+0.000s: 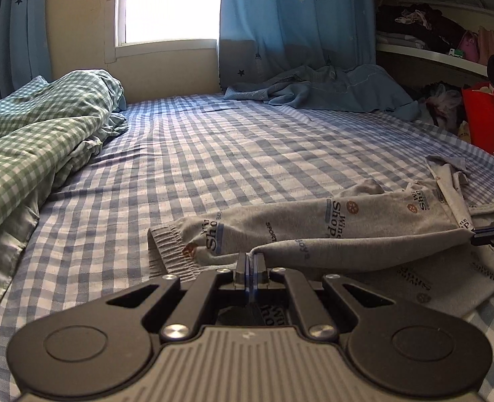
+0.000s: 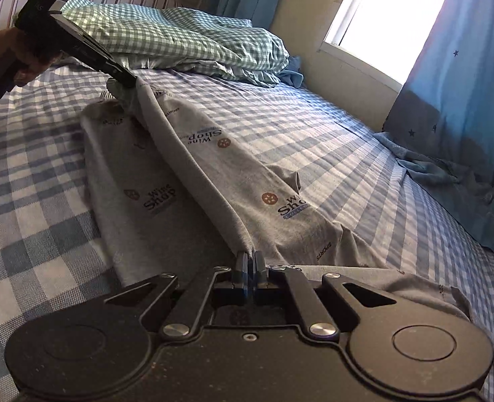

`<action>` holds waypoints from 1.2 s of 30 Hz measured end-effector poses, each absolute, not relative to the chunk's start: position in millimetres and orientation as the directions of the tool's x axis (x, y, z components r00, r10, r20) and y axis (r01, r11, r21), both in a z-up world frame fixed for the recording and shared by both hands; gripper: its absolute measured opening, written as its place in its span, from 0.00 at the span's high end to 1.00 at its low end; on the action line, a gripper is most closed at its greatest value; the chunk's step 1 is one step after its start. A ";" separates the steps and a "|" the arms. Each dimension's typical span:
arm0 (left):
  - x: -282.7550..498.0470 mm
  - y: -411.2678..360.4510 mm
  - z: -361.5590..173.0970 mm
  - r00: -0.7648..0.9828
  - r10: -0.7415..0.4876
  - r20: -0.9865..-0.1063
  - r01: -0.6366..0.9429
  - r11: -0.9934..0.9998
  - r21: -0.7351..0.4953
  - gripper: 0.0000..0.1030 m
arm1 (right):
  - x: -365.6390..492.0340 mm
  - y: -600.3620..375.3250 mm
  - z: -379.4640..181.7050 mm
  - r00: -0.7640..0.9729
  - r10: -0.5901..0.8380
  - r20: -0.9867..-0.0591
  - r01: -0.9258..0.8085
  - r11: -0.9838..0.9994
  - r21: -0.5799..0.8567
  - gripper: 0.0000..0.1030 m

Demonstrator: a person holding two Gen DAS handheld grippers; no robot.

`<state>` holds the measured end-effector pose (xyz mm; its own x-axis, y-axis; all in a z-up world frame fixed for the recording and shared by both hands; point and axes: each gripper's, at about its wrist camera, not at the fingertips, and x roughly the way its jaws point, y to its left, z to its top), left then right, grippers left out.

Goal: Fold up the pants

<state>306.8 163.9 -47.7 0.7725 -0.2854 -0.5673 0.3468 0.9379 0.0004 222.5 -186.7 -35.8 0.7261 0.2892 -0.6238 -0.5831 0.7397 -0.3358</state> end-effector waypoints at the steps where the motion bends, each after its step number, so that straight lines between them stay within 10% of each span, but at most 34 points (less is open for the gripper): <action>1: 302.6 164.9 -47.1 0.777 -0.288 -0.560 0.353 0.935 0.010 0.98 | 219.9 -186.9 -35.9 0.727 0.291 -0.622 -0.582 0.741 -0.334 0.99; 28: 259.7 174.4 -73.8 0.751 -0.254 -0.609 0.393 0.914 0.103 0.96 | 180.5 -168.9 -52.2 0.666 0.305 -0.681 -0.679 0.625 -0.384 1.00; 30: 256.8 176.1 -72.8 0.739 -0.260 -0.622 0.368 0.929 0.050 0.78 | 180.8 -173.8 -47.1 0.674 0.313 -0.669 -0.664 0.653 -0.364 0.91; 32: 249.1 177.8 -71.0 0.741 -0.271 -0.615 0.341 0.940 -0.004 0.39 | 175.9 -180.1 -40.6 0.687 0.324 -0.651 -0.654 0.667 -0.358 0.73; 36: 231.1 171.0 -64.0 0.760 -0.242 -0.603 0.231 0.968 -0.098 0.21 | 162.0 -202.8 -30.6 0.728 0.308 -0.613 -0.603 0.714 -0.357 0.40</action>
